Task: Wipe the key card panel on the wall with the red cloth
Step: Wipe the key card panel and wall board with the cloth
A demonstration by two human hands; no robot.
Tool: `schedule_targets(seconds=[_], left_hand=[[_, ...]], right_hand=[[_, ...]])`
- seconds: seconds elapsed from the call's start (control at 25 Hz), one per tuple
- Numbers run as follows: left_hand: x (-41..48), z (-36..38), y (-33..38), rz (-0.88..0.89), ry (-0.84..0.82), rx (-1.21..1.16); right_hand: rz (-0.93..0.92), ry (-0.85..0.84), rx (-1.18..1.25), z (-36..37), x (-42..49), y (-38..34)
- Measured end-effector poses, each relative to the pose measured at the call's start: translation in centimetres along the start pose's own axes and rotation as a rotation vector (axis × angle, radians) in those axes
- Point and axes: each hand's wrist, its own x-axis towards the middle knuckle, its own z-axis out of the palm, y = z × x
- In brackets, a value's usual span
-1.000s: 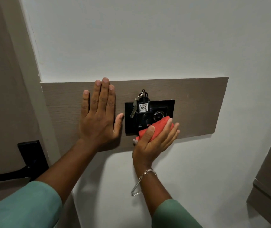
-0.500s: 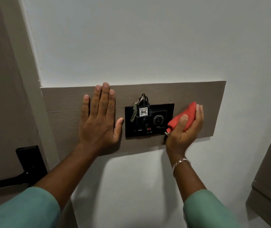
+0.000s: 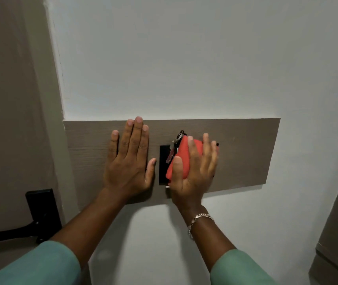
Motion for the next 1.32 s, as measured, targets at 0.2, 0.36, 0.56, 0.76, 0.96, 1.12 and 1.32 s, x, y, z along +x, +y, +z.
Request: schedule_targets(seconds=[0.2, 0.36, 0.56, 0.76, 0.96, 1.12, 1.32], left_hand=[[0.0, -0.2, -0.1, -0.005, -0.014, 0.006], [0.2, -1.3, 0.4, -0.018, -0.075, -0.012], [1.2, -4.3, 2.2, -0.091, -0.071, -0.363], [2.4, -5.4, 7.0, -0.043, -0.092, -0.331], [2.4, -5.2, 9.0, -0.117, -0.057, -0.334], [2.1, -5.2, 10.1, -0.048, -0.114, -0.245], [2.6, -5.9, 13.2, 0.002, -0.083, -0.196]], right_hand=[[-0.388, -0.232, -0.133, -2.4, -0.2, 4.1], [-0.081, -0.182, -0.088, -2.2, 1.4, 2.4], [-0.433, -0.337, -0.150, -3.3, 0.3, 3.8], [-0.250, -0.368, 0.062, -4.7, 1.1, 4.3], [-0.216, -0.423, 0.181, -5.9, 2.1, 4.4], [-0.135, -0.548, 0.264, -7.1, 2.7, 5.0], [-0.006, -0.575, 0.289, -9.7, 3.1, 7.6]])
